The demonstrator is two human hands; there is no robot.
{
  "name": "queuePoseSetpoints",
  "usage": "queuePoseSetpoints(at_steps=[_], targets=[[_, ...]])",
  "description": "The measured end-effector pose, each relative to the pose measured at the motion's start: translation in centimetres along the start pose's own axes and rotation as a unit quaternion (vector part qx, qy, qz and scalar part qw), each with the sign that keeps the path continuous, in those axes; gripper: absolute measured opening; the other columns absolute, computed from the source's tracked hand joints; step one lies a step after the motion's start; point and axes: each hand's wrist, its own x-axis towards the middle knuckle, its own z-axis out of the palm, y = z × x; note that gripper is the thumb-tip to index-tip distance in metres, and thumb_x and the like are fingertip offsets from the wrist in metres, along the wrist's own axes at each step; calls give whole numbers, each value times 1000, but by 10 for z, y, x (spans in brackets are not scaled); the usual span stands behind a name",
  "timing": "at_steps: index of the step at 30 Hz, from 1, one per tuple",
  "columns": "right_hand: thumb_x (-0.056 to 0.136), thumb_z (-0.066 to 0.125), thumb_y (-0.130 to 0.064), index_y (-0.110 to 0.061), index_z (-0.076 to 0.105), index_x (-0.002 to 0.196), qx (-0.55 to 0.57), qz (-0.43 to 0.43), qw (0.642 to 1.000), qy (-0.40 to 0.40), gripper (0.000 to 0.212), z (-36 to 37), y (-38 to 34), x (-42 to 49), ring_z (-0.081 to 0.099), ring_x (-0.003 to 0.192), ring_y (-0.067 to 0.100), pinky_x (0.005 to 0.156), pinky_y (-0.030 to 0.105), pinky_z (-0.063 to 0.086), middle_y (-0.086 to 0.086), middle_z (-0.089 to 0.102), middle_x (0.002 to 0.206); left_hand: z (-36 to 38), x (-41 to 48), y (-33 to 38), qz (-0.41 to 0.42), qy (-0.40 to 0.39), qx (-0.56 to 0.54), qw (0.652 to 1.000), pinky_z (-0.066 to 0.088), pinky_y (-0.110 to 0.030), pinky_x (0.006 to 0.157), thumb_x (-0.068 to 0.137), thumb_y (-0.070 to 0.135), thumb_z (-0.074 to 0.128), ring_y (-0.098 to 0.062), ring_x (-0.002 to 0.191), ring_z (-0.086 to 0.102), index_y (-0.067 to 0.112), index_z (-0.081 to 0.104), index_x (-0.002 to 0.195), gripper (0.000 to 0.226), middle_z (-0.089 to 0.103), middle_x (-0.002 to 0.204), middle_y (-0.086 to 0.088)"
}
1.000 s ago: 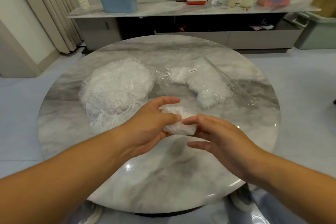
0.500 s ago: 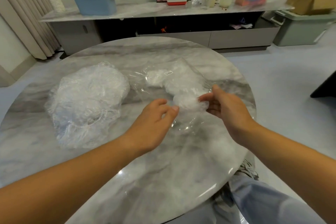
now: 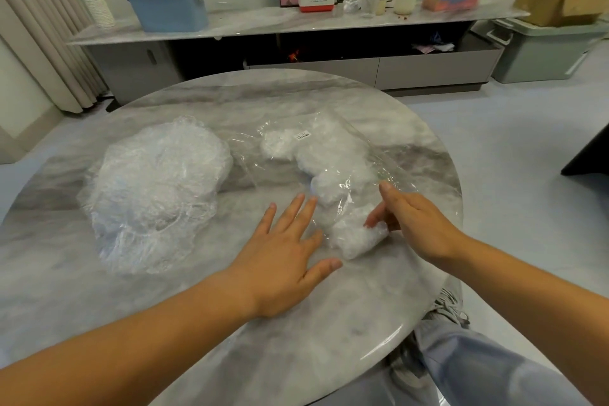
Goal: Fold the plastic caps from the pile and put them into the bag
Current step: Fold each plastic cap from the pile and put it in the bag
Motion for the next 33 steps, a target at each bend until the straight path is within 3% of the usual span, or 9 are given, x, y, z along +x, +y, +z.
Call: queuePoseSetpoints(at_steps=[4, 8, 12, 16, 18, 22, 26, 29, 33], targets=[[79, 26, -90, -22, 82, 78, 23, 38, 999, -3, 88, -3, 2, 2, 68, 97, 30, 100, 52, 52, 8, 75, 92, 1, -2, -2, -31, 17, -4, 999, -4, -43, 125, 89, 75, 1, -12, 147, -33, 23, -19, 157, 88, -35, 160, 3], [96, 27, -75, -14, 81, 82, 102, 108, 988, 33, 84, -2, -6, 7, 70, 95, 31, 89, 40, 58, 13, 74, 100, 1, -3, -3, -19, 40, -65, 997, 3, -38, 127, 88, 77, 6, -7, 149, -27, 27, -24, 155, 89, -32, 162, 8], [98, 35, -70, 1, 66, 112, 284, 215, 933, 49, 78, -4, -15, 15, 73, 95, 37, 88, 49, 59, 18, 60, 123, 0, -7, -2, -6, 29, -81, 996, -5, -25, 124, 88, 74, 10, -5, 149, -27, 26, -20, 157, 89, -28, 163, 9], [98, 40, -69, 4, 39, 146, 466, 244, 849, 54, 87, -8, -20, 19, 56, 126, 46, 100, 59, 51, 20, 34, 157, 2, -11, -6, 2, 18, -69, 997, -10, -23, 122, 88, 75, 9, -6, 148, -28, 25, -18, 157, 90, -26, 164, 7], [98, 41, -68, 3, 29, 153, 528, 241, 811, 74, 90, -9, -23, 20, 41, 141, 43, 107, 62, 44, 19, 27, 162, 4, -14, -8, 5, 18, -60, 998, -11, -22, 121, 87, 75, 7, -6, 149, -27, 25, -18, 157, 90, -25, 164, 7], [95, 38, -73, 1, 36, 151, 542, 254, 794, 111, 92, -7, -30, 30, 40, 142, 34, 116, 49, 36, 17, 36, 159, 4, -18, -12, 10, 20, -43, 999, -11, -22, 121, 84, 77, 1, -6, 149, -25, 25, -18, 157, 92, -24, 165, 6], [93, 45, -72, 5, 49, 135, 561, 244, 778, 140, 88, 1, -38, 40, 58, 116, 31, 106, 38, 46, 20, 52, 136, 5, -20, -14, 18, 15, -38, 999, -10, -24, 123, 83, 78, 0, -5, 150, -24, 26, -16, 157, 92, -21, 166, 5], [94, 50, -67, 6, 51, 124, 572, 241, 767, 164, 79, 9, -42, 44, 62, 103, 33, 101, 39, 51, 22, 55, 123, 7, -22, -17, 23, 2, -45, 999, -11, -25, 122, 88, 76, 6, -5, 150, -23, 28, -14, 158, 88, -21, 166, 5], [94, 57, -62, 5, 56, 114, 569, 249, 753, 217, 70, 13, -37, 44, 66, 104, 36, 99, 44, 55, 23, 59, 123, 10, -23, -21, 34, -5, -53, 998, -11, -24, 121, 93, 74, 12, -6, 151, -20, 29, -9, 160, 83, -20, 166, 5]])
